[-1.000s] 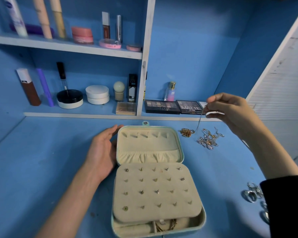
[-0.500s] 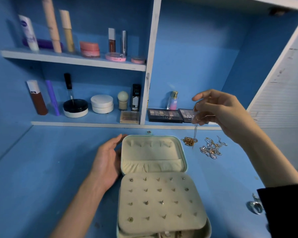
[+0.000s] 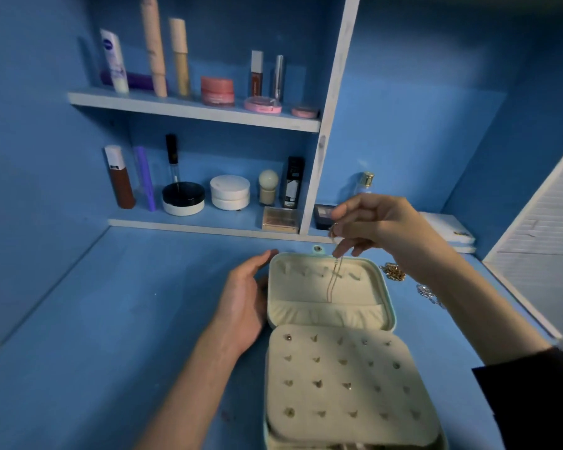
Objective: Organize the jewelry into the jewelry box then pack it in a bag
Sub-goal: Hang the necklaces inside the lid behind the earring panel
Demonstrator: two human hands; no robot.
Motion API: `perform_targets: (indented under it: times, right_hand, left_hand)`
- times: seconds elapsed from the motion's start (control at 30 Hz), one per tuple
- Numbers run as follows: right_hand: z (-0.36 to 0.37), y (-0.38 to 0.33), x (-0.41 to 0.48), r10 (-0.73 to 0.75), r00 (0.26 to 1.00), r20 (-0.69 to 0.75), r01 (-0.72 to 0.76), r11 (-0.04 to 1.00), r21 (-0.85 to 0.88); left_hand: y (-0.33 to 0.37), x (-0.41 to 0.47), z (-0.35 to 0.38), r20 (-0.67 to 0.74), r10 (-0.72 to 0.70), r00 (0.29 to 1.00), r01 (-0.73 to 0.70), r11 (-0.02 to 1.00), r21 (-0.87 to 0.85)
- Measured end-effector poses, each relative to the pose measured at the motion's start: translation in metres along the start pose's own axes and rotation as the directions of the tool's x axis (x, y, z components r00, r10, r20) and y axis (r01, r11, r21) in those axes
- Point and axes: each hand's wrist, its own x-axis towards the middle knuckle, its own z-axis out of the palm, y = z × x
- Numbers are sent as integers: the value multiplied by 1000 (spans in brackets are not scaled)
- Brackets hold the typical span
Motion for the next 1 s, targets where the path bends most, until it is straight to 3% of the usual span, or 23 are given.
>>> perform_targets:
  times: [0.27, 0.6, 0.83, 1.0]
  right_hand:
    - [40, 11, 16, 77, 991, 106, -77, 997, 1]
    - [51, 11, 27, 94, 990, 100, -95, 995, 3]
    - [48, 16, 22, 54, 999, 1, -52, 957, -287]
    - [47, 14, 5, 76, 995, 69, -41, 909, -414]
  left_hand:
    - [0, 1, -1, 23, -15, 1000, 15, 1000, -17]
    - [-1, 3, -3, 30, -13, 999, 14, 999, -32]
    - [-1, 2, -4, 14, -22, 1000, 23, 999, -30]
    - [-2, 4, -6, 15, 6, 1000, -6, 1000, -2]
